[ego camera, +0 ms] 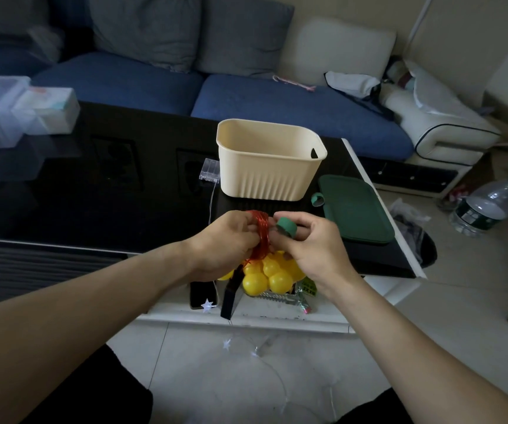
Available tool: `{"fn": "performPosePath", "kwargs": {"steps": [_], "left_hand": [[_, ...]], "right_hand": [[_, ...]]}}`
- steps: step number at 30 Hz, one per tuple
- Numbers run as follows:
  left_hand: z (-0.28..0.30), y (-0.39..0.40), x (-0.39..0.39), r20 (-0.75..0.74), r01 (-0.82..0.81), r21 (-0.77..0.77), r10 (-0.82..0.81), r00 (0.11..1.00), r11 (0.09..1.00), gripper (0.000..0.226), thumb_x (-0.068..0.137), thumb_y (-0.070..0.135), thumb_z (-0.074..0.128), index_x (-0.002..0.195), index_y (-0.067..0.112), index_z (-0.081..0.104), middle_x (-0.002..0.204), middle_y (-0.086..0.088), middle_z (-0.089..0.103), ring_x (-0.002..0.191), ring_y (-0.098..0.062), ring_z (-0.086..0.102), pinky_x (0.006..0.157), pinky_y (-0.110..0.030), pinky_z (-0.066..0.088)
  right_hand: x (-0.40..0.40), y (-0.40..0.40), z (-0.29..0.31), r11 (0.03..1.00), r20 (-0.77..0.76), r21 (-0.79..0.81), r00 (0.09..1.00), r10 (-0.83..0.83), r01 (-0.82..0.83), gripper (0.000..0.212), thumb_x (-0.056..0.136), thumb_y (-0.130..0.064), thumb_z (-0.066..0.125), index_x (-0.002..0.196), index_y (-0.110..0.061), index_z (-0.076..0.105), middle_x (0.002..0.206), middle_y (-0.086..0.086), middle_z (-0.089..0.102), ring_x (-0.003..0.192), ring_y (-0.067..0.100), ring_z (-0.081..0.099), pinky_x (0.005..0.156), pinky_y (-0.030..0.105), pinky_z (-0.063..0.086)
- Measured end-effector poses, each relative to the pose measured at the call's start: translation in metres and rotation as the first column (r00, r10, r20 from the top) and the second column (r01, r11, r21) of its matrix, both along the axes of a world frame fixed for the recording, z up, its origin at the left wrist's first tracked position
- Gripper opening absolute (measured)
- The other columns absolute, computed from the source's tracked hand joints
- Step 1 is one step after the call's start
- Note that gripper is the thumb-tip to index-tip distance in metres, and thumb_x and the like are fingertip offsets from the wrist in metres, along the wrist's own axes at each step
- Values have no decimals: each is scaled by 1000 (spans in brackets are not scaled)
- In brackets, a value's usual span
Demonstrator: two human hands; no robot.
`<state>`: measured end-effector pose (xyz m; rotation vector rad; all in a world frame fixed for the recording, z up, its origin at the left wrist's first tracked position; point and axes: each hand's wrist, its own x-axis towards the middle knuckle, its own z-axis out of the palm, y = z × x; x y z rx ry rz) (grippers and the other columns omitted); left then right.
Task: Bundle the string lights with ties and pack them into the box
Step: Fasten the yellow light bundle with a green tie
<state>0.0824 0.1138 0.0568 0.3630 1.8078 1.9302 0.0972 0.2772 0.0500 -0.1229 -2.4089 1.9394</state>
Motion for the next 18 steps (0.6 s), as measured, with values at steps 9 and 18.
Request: {"fn": "performPosePath", "kwargs": {"steps": [9, 18], "left_hand": [[0, -4, -1, -41, -5, -49, 3, 999, 999, 33, 95, -15, 42, 123, -4, 58, 109, -19, 70, 97, -22, 68, 95, -30, 54], [0, 1, 2, -122, -48, -141, 31, 992, 989, 44, 92, -21, 34, 126, -7, 57, 115, -25, 68, 110, -31, 66, 100, -37, 52]], "right_hand": [[-2, 4, 7, 985, 91, -144, 989, 113, -99, 30, 87, 5, 70, 109, -15, 70, 89, 6, 74, 79, 19, 71, 63, 27, 56], [-3, 2, 3, 993, 13, 12, 993, -114, 114, 18, 77, -2, 83, 85, -5, 67, 65, 12, 73, 57, 26, 73, 57, 34, 59]]}}
